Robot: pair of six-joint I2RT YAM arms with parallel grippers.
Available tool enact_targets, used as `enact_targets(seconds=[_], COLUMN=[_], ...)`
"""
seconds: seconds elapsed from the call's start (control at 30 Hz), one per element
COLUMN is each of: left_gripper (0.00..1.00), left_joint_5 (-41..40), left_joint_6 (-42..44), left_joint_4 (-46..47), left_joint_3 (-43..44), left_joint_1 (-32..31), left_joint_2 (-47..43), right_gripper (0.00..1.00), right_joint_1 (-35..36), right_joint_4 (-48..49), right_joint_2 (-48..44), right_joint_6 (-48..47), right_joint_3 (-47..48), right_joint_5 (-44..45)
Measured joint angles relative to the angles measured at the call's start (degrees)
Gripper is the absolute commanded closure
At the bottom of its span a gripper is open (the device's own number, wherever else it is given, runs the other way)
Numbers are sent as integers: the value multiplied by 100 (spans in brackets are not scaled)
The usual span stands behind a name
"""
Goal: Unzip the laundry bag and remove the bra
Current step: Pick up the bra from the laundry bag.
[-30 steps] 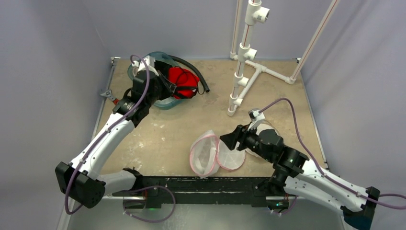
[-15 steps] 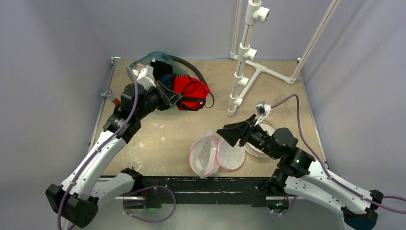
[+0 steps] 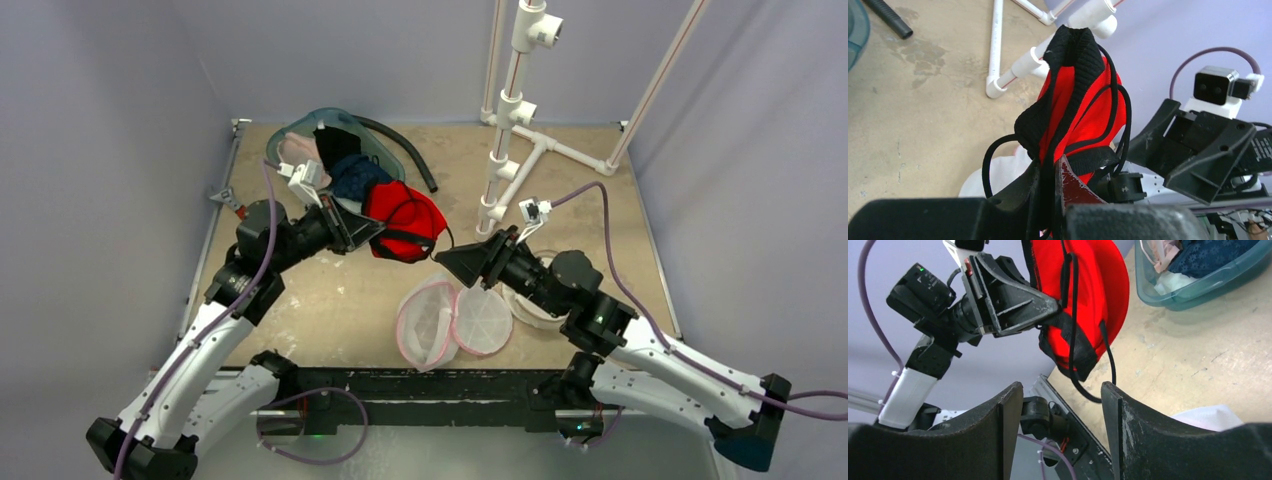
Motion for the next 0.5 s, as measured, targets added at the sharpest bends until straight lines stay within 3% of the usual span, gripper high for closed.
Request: enact_targets(seconds=[0.5], left_gripper=[100], left_joint_5=[420], left_joint_6=[144], left_joint_4=[-4], left_joint_3=[-146], left_joint_1=[0], left_joint_2=[-264], right_gripper=[58], right_joint_1=[0], right_joint_4=[387], right_joint_2=[629], right_joint_6=[459], right_joint_3=[166], right_joint_5=[162])
